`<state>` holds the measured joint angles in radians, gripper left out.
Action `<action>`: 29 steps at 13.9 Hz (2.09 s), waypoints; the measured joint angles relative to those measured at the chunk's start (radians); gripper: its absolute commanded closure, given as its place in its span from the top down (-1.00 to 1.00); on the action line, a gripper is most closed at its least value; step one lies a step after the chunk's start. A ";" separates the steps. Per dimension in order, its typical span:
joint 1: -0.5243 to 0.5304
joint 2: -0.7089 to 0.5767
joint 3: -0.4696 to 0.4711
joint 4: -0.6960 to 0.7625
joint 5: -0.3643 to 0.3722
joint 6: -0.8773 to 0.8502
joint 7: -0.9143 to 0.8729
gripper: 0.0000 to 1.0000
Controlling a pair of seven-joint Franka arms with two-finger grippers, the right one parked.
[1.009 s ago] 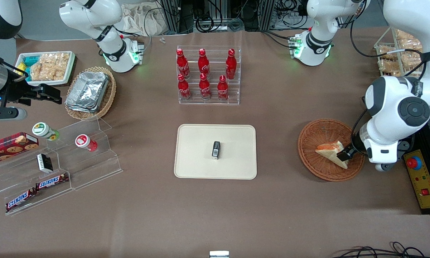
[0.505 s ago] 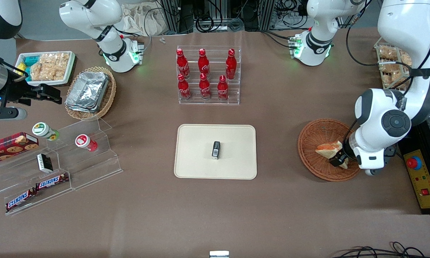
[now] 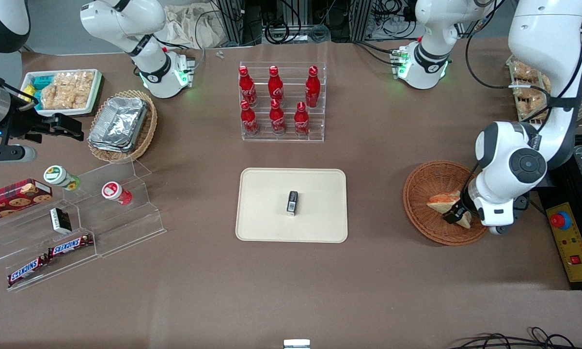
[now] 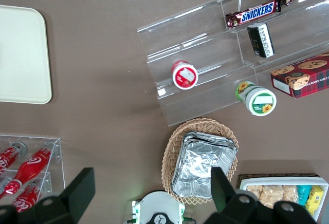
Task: Place sandwich from basket to tray
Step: 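Lower the open left gripper around the sandwich and close it, then lift the sandwich out of the basket with the left gripper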
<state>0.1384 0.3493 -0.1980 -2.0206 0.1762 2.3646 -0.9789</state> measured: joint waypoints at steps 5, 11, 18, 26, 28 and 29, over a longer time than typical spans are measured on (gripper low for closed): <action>0.005 0.007 0.010 -0.020 0.021 0.015 0.000 0.98; 0.010 0.002 0.009 0.047 0.023 -0.107 0.000 0.98; 0.011 0.017 0.010 0.011 0.024 -0.061 -0.007 0.98; 0.025 0.079 0.008 0.002 0.020 -0.004 -0.014 -1.00; 0.023 0.078 0.003 0.013 0.020 -0.003 -0.014 -1.00; 0.022 0.078 0.001 0.017 0.021 -0.003 -0.013 -1.00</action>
<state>0.1605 0.4268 -0.1972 -2.0033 0.1976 2.3614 -0.9916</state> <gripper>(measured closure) 0.529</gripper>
